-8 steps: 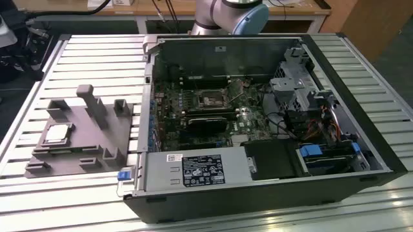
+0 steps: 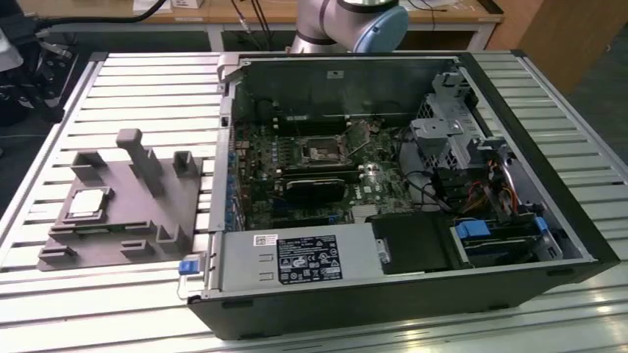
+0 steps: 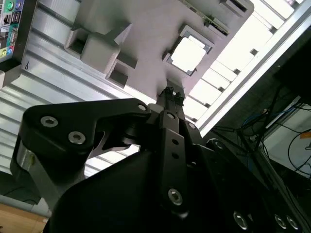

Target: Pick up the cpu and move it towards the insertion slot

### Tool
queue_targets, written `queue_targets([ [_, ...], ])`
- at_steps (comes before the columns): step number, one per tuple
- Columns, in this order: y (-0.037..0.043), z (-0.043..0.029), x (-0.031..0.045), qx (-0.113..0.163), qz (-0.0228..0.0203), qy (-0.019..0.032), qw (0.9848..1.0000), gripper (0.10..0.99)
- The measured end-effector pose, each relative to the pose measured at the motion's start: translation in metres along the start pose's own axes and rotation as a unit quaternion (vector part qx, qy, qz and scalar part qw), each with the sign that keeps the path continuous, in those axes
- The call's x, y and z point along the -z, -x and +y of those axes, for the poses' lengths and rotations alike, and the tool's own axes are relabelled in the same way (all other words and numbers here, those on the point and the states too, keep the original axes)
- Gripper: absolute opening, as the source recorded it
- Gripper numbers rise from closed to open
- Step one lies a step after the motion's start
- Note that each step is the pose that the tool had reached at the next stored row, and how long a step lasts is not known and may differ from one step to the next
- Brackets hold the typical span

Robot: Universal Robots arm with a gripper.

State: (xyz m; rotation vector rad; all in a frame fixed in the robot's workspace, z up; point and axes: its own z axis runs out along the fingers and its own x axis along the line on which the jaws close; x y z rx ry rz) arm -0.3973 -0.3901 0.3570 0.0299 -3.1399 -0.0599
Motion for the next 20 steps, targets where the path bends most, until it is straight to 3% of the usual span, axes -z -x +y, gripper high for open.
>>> queue_targets([
  [14, -0.0255, 0.0004, -0.0012, 0.000, -0.0001, 0.0001, 1.0000, 0.106],
  [20, -0.0280, 0.0003, -0.0036, 0.000, 0.0000, 0.0000, 1.0000, 0.106],
])
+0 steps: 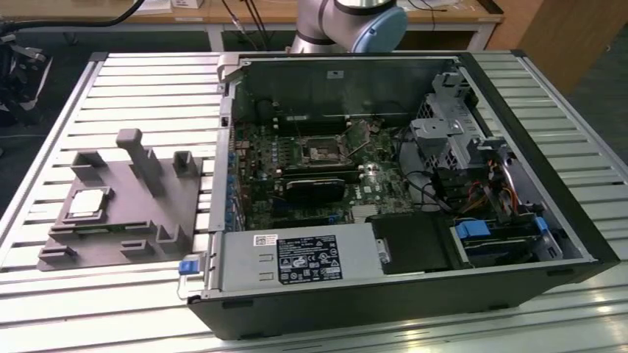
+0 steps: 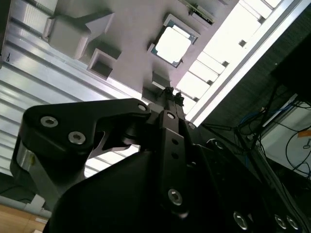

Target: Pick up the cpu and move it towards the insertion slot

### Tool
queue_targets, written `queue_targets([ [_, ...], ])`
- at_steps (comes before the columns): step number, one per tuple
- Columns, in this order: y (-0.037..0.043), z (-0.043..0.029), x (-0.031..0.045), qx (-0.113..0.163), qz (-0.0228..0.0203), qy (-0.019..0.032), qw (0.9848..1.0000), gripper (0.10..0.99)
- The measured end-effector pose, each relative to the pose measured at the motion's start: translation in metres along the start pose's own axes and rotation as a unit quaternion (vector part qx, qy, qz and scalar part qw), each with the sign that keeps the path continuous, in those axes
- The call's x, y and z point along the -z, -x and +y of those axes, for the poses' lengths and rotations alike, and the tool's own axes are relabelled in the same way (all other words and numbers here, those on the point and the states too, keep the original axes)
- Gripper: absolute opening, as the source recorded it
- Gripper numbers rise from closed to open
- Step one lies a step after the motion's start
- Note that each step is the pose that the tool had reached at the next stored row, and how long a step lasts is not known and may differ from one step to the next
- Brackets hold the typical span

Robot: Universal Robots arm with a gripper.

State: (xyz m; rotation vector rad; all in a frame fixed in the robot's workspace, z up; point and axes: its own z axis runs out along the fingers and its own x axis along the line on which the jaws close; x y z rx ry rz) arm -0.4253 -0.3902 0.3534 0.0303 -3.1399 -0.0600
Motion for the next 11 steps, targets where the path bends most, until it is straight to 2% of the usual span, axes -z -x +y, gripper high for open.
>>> queue_targets([
  [6, -0.0002, 0.0000, -0.0020, 0.000, -0.0001, 0.0001, 1.0000, 0.114],
  [8, -0.0002, -0.0001, -0.0032, 0.000, -0.0001, 0.0000, 1.0000, 0.231],
  [9, -0.0002, -0.0001, -0.0041, 0.000, -0.0001, 0.0001, 1.0000, 0.231],
  [11, -0.0002, -0.0001, -0.0054, 0.000, 0.0000, 0.0000, 1.0000, 0.353],
])
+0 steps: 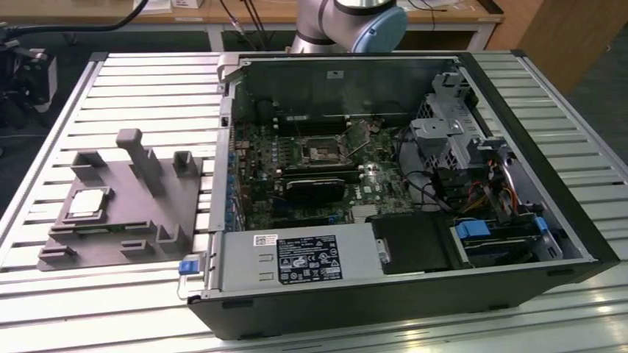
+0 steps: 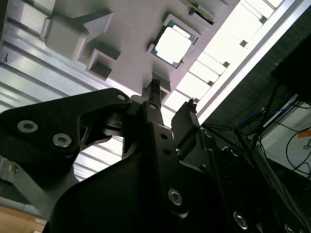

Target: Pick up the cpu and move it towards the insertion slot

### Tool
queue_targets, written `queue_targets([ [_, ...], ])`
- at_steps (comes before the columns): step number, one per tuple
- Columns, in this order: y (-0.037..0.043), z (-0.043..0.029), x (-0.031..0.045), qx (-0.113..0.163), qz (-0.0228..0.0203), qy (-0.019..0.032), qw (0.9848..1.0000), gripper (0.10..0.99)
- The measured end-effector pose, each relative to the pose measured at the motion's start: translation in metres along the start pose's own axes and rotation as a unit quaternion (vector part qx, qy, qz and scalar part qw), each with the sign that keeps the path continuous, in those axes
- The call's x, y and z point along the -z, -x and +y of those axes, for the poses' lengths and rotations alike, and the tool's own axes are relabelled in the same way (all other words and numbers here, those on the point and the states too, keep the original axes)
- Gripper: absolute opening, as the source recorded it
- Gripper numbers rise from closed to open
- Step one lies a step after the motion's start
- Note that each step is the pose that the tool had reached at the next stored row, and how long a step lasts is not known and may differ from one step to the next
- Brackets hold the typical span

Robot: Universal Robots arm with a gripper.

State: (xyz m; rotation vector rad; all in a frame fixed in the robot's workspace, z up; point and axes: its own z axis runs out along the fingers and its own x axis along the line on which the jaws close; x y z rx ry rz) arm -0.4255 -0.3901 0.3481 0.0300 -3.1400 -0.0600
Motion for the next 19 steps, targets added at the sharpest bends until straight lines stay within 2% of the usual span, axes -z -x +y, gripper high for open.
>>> queue_targets([
  [1, 0.0000, 0.0000, -0.0007, 0.000, 0.0000, 0.0000, 1.0000, 0.412],
  [2, 0.0000, -0.0001, -0.0014, 0.000, -0.0001, 0.0000, 1.0000, 0.412],
  [4, 0.0000, -0.0001, -0.0028, 0.000, -0.0001, 0.0000, 1.0000, 0.525],
  [5, 0.0000, -0.0001, -0.0036, 0.000, -0.0001, 0.0000, 1.0000, 0.525],
  [6, 0.0000, -0.0002, -0.0045, 0.000, -0.0001, 0.0000, 1.0000, 0.584],
  [7, 0.0000, -0.0002, -0.0054, 0.000, 0.0000, 0.0000, 1.0000, 0.584],
  [8, 0.0000, -0.0002, -0.0063, 0.000, 0.0000, 0.0000, 1.0000, 0.647],
  [19, 0.0000, -0.0006, -0.0144, 0.000, 0.0000, 0.0000, 1.0000, 0.647],
])
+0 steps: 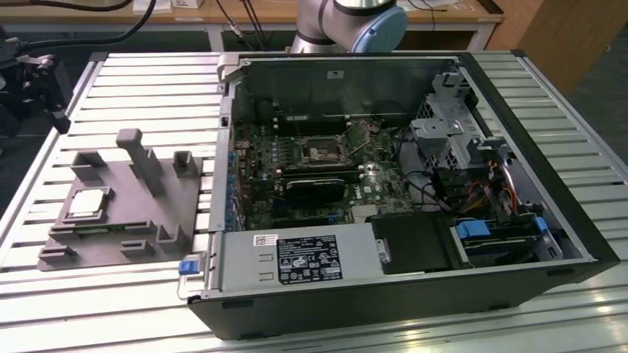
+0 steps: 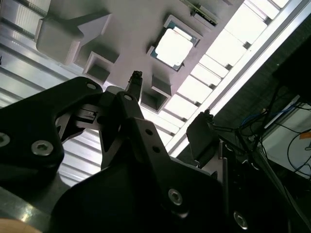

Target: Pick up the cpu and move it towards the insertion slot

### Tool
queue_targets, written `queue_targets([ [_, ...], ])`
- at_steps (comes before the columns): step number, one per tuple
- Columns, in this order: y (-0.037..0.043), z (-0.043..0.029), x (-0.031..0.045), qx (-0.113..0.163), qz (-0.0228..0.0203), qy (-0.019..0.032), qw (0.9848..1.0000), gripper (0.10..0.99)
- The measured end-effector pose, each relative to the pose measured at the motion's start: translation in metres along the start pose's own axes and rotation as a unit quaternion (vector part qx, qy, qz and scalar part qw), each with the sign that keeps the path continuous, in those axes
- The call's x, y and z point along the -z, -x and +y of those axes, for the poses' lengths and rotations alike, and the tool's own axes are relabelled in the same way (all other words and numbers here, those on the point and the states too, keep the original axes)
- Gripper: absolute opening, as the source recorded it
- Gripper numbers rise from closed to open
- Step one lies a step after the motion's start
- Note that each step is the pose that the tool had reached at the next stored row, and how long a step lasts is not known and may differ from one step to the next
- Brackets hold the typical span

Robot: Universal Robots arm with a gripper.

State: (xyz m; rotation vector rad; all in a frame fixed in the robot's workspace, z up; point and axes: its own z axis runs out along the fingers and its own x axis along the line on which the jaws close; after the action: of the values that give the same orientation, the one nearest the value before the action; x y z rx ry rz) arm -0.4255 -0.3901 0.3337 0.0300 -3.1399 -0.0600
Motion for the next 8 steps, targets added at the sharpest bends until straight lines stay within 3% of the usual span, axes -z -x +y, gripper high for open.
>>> queue_targets([
  [8, 0.0000, -0.0002, -0.0043, 0.000, -0.0001, 0.0001, 1.0000, 0.647],
])
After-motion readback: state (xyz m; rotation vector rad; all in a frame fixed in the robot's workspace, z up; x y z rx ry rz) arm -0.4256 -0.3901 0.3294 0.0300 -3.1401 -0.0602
